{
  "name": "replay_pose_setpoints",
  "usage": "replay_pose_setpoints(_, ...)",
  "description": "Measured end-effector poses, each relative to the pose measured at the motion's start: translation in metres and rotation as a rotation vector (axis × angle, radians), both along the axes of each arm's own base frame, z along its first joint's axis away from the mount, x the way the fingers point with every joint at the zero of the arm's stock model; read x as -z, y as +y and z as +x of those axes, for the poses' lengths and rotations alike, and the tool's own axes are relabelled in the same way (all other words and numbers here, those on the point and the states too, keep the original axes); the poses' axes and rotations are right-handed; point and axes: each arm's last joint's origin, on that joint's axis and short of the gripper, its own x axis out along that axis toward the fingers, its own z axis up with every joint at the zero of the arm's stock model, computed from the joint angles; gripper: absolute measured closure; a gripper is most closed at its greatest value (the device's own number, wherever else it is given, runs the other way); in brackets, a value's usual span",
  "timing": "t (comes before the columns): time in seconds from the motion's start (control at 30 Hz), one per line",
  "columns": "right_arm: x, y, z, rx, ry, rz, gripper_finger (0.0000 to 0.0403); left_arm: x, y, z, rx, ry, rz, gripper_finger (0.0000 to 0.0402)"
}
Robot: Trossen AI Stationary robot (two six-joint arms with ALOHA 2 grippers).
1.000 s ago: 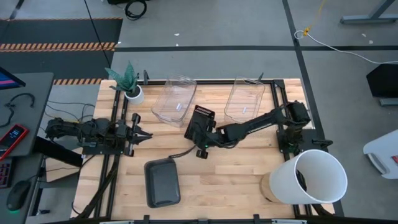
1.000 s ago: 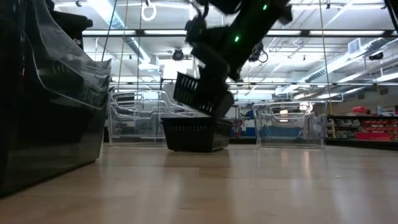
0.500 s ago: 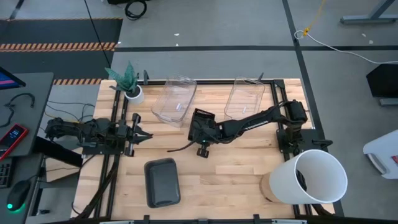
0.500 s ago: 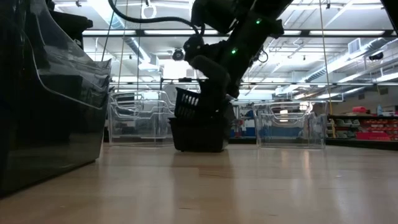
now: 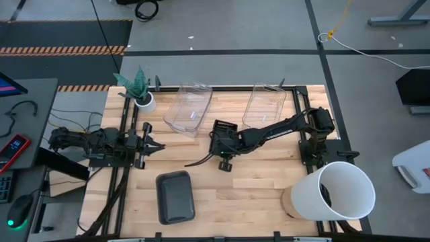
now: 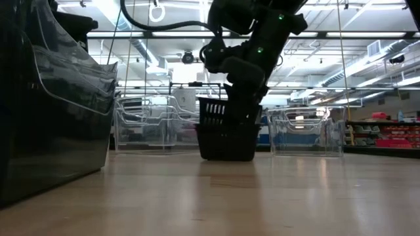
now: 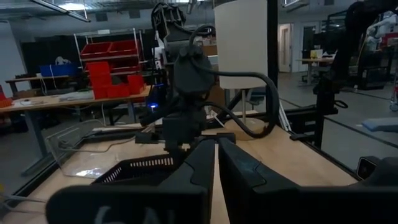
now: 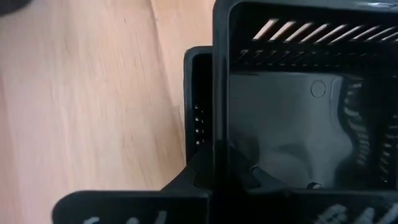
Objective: Stack baskets by color
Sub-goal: Stack the right black bin on top of the left black bins
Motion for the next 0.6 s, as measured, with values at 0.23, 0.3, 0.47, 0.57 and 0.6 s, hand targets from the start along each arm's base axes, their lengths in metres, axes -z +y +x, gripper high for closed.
replay_pose_setpoints(0.23,0.001,0.001,-0.003,-0.018,0.036,-0.006,0.0365,0.000,0.000,0.000,0.000,0.000,0.000,0.0365)
replay_pose_setpoints(0.3,0.000,0.001,-0.004,-0.021,0.043,-0.004,0.0348,0.000,0.000,0.000,0.000,-0.001,0.000,0.0365)
replay_pose_setpoints(0.47,-0.011,0.002,-0.003,-0.019,0.083,0.005,0.0302,0.000,0.000,0.000,0.000,0.000,0.000,0.0374)
replay_pose_setpoints(0.57,-0.024,0.003,0.002,-0.023,0.064,0.002,0.0282,0.000,0.000,0.000,0.000,-0.001,0.000,0.0378)
replay_pose_setpoints(0.6,-0.027,0.003,0.002,-0.029,0.070,0.000,0.0278,0.000,0.000,0.000,0.000,0.000,0.000,0.0378)
